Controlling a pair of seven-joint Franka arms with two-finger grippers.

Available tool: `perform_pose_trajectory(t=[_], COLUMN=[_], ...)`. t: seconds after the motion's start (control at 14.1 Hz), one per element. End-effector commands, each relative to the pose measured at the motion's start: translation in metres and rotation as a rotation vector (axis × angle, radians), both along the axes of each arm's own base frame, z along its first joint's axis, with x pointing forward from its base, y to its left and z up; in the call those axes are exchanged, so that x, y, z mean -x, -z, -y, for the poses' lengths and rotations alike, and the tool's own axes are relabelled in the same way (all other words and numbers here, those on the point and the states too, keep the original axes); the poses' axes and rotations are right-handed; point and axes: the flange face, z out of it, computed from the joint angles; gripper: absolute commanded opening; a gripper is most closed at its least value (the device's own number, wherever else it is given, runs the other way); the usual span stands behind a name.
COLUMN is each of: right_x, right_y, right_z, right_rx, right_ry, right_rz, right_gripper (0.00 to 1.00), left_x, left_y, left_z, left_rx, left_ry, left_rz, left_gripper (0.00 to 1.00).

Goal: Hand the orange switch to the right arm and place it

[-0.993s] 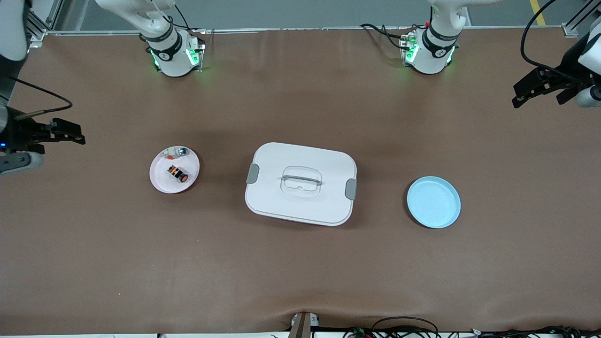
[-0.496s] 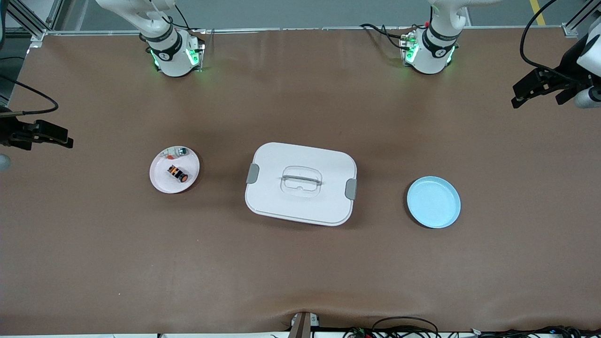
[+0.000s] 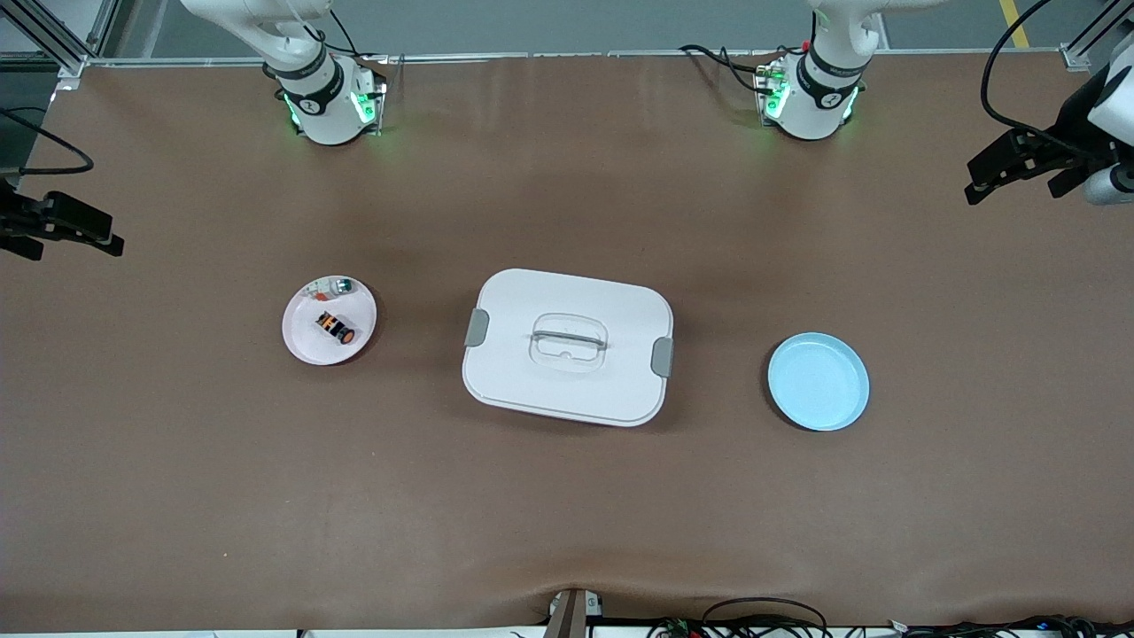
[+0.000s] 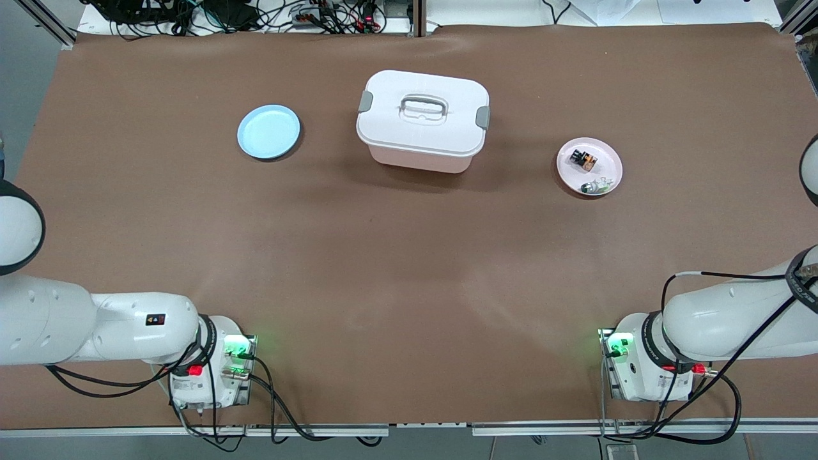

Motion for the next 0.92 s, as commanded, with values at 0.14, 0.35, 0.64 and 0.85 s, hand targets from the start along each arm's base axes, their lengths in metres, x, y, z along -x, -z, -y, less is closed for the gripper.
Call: perform_pose_trajectory(t=[0.14, 0.35, 0.64, 0.85], right_x=[0.022, 0.029, 0.033, 0.035], right_y=[-0.007, -0.004, -0.006, -0.009], right_z=[0.005, 0.007, 0.010, 0.009], right_rx=[-0.005, -0.006, -0.011, -0.011], right_ry=[0.027, 0.032, 0.035, 0.037], right_rz=[0.048, 0.000, -0.010, -0.009], right_gripper=[1.00, 1.00, 1.00, 1.00], left_x=[0.007, 0.006, 0.003, 0.002], left_y=[-0.004, -0.005, -0.006, -0.010], left_z=[-0.002, -0.004, -0.003, -0.003], left_rx=[0.000, 0.000, 0.003, 0.005], left_ry=[0.005, 0.003, 0.000, 0.002], left_rz=[0.014, 0.019, 0.016, 0.025], left_gripper=[1.00, 1.00, 1.00, 1.00])
